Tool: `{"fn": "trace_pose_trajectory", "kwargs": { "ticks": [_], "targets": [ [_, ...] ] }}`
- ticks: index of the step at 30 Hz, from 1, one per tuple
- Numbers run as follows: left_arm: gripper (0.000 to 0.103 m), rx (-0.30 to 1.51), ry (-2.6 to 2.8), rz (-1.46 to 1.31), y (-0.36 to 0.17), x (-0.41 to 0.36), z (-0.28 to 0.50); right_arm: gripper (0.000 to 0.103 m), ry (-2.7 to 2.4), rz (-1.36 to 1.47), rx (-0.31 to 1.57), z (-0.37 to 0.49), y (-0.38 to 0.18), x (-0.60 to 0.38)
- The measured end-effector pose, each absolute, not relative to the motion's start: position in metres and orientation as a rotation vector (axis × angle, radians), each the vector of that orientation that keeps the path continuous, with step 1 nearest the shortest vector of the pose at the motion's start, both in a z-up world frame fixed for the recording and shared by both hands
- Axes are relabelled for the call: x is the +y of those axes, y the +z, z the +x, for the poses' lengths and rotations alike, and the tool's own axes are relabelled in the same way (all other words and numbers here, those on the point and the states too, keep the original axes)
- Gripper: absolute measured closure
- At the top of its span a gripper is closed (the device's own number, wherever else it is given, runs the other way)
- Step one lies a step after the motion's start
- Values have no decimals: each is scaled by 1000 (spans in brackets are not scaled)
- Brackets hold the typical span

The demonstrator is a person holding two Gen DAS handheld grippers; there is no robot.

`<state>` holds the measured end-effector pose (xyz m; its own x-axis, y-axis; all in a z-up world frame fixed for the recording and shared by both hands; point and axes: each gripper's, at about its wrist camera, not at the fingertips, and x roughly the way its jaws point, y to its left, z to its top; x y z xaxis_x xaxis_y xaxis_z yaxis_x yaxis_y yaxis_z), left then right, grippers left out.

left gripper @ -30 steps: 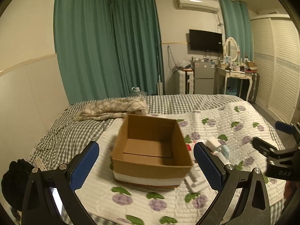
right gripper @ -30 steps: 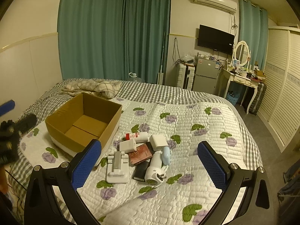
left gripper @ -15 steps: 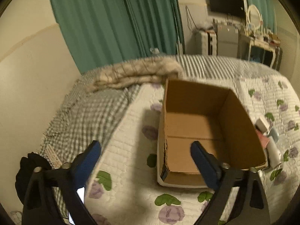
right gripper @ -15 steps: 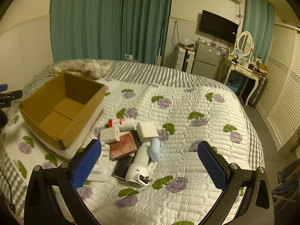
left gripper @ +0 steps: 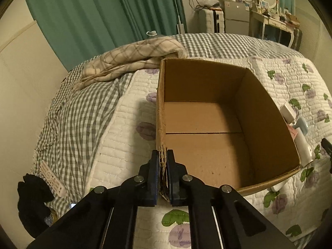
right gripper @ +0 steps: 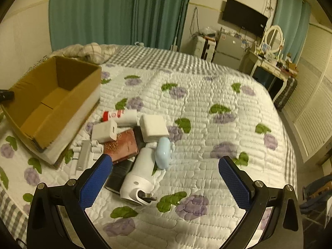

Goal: Organize rigid objects
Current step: 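Grip the cardboard box wall with the left tool to steady it, then grasp the white hair dryer with the right tool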

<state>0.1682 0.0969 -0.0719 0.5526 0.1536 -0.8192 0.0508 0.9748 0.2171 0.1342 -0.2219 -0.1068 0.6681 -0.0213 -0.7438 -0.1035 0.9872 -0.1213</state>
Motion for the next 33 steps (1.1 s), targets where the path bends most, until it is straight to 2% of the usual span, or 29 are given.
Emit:
{"fn": "trace_pose_trajectory", "kwargs": {
  "ticks": [7, 11, 14, 17, 24, 26, 33],
  "targets": [
    [97, 989, 65, 249, -72, 95, 168, 1, 52, -166, 936, 144, -133, -219],
    [97, 989, 67, 246, -72, 95, 168, 8, 101, -164, 977, 147, -144, -212],
    [97, 991, 64, 242, -72, 96, 169, 23, 135, -157, 1020, 151, -153, -206],
    [97, 988, 62, 258, -72, 96, 168, 31, 154, -139, 1067, 157, -164, -204],
    [97, 986, 62, 258, -73, 94, 167, 37, 183, -73, 1162, 170, -184, -207],
    [96, 986, 61, 263, -73, 94, 167, 54, 208, -55, 1161, 171, -185, -207],
    [96, 986, 60, 270, -73, 94, 166, 55, 233, -61, 1071, 155, -163, -203]
  ]
}}
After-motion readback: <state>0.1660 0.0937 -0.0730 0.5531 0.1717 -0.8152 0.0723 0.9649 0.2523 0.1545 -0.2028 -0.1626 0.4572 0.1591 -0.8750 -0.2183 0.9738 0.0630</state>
